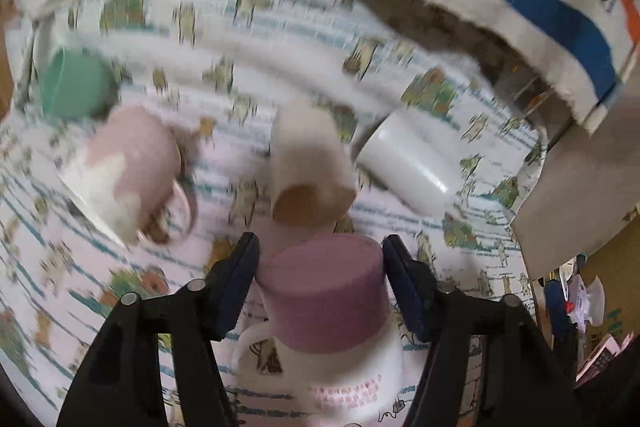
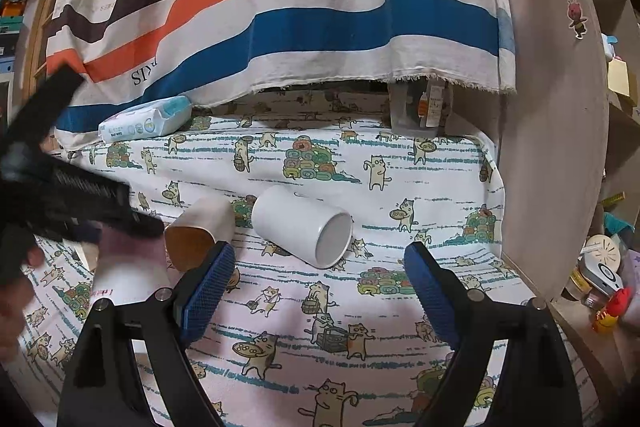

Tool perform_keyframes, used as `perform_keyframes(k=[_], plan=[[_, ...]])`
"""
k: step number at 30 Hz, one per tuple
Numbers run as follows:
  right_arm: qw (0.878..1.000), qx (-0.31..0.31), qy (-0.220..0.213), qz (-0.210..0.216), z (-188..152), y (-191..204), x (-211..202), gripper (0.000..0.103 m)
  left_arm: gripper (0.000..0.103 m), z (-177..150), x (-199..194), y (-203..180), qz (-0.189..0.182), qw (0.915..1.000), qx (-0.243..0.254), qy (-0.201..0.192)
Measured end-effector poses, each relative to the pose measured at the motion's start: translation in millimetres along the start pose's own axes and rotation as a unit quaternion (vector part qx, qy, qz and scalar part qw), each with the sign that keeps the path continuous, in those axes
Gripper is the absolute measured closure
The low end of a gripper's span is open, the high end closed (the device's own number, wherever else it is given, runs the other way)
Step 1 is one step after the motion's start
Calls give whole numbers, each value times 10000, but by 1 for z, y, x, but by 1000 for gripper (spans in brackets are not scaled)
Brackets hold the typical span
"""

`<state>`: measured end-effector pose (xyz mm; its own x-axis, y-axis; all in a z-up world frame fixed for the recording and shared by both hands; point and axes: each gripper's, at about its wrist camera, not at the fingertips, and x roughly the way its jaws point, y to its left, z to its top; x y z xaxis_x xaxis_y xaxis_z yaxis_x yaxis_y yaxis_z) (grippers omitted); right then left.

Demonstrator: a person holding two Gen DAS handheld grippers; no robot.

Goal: Flip cup upside down
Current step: 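Rotate the held mug with the left tool, turning its pink base upward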

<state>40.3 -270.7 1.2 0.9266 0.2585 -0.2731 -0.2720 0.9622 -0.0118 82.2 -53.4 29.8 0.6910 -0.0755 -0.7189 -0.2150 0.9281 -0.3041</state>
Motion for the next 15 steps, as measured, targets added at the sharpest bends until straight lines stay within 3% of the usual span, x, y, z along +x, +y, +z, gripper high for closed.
perform_keyframes(k=[1, 2, 6, 15], plan=[[10000, 1, -3, -4, 0, 0, 0, 15, 97, 3, -6, -3, 144, 9997, 140, -140], [10000, 4, -6, -4, 0, 0, 0, 15, 100, 5, -13, -5, 237, 9989, 268, -291], [10000, 21, 10, -6, 0, -1, 1, 15, 100, 9, -20, -7, 21, 9986, 480, -234], [9998, 159, 79, 5, -1, -6, 2, 15, 100, -2, -9, 10, 188, 9989, 424, 5]])
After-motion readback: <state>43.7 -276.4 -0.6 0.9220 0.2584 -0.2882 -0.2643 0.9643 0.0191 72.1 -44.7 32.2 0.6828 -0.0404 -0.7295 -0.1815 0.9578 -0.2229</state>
